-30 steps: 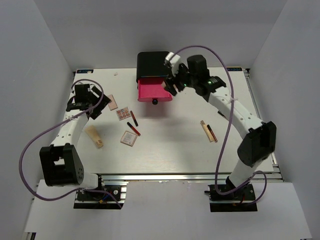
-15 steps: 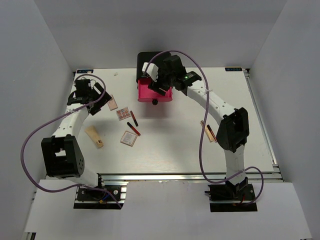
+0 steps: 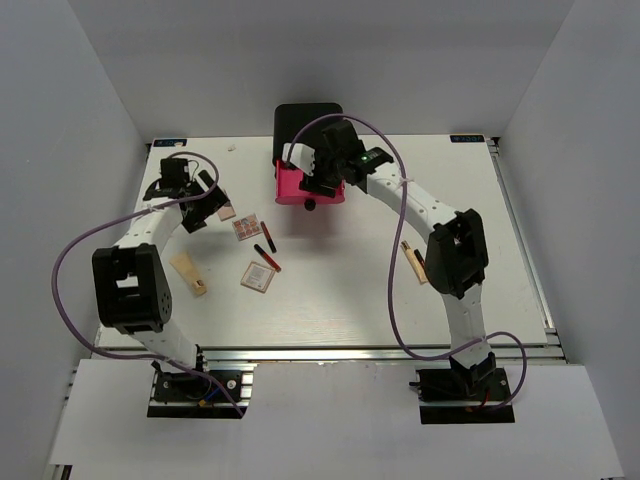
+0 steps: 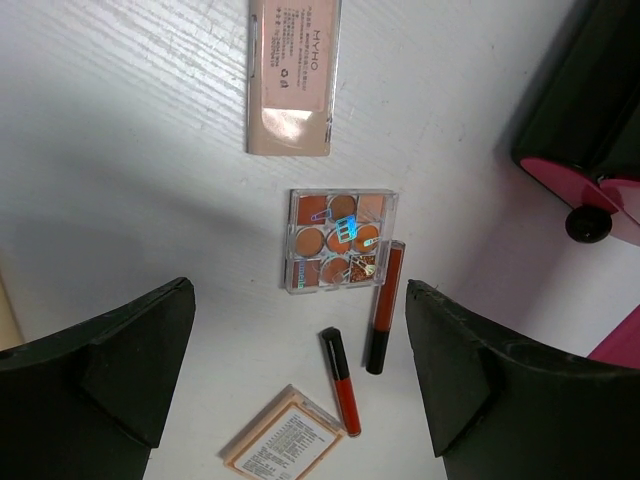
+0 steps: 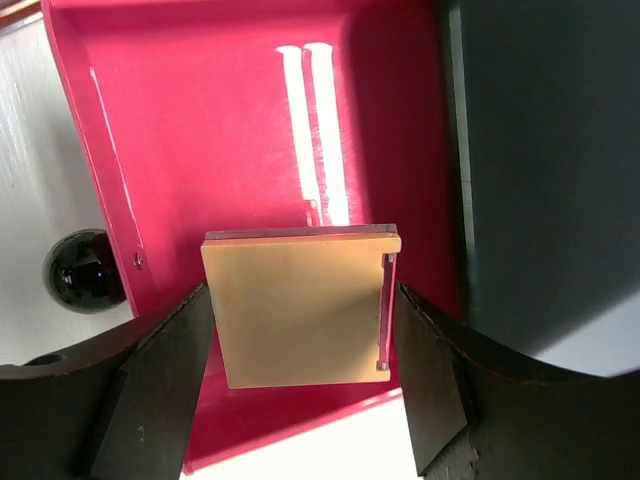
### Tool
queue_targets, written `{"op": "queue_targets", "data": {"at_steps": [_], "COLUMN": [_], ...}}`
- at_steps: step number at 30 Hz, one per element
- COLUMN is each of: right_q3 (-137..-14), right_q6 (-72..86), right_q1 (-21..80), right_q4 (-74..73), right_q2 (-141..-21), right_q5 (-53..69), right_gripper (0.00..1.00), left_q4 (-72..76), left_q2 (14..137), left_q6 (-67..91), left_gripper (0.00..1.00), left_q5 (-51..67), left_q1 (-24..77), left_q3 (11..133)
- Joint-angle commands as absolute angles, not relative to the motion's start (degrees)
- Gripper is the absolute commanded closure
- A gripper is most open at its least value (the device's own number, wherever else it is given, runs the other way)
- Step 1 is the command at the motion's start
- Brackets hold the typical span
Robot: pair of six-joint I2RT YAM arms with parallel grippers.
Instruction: Organize the makeup
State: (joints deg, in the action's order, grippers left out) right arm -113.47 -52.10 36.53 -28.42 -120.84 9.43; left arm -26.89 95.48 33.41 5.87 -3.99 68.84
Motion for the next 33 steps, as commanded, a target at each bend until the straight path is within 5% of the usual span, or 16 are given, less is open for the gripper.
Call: {"op": "queue_targets", "data": {"at_steps": [1, 8, 23, 33], "right_q3": [-114.4, -110.7, -102.9, -90.6], "right_q6": [-53.4, -50.0, -30.9, -24.6], "right_q1": [36.6, 36.2, 30.2, 24.2], "right_q4": [-28.1, -24.1, -17.7, -14.2], "right_q2": [-120.8, -116.6, -101.6, -92.7], "right_q5": [8.7, 8.7, 16.8, 21.1], "right_gripper": [0.28, 0.11, 0.11, 0.11], "left_q4": [-26.4, -28.0, -46.6, -45.7], "left_q2": [96.1, 103.5, 127.4, 129.3], "left_q6": [31.6, 31.2, 28.2, 28.2], "left_gripper": [0.05, 0.04, 0.13, 0.18], "left_q5": [6.8, 6.0, -16.4, -20.0], "left_q1": [-4.0, -3.8, 4.4, 4.7], "left_q3": [72.5, 78.0, 106.8, 104.0]}}
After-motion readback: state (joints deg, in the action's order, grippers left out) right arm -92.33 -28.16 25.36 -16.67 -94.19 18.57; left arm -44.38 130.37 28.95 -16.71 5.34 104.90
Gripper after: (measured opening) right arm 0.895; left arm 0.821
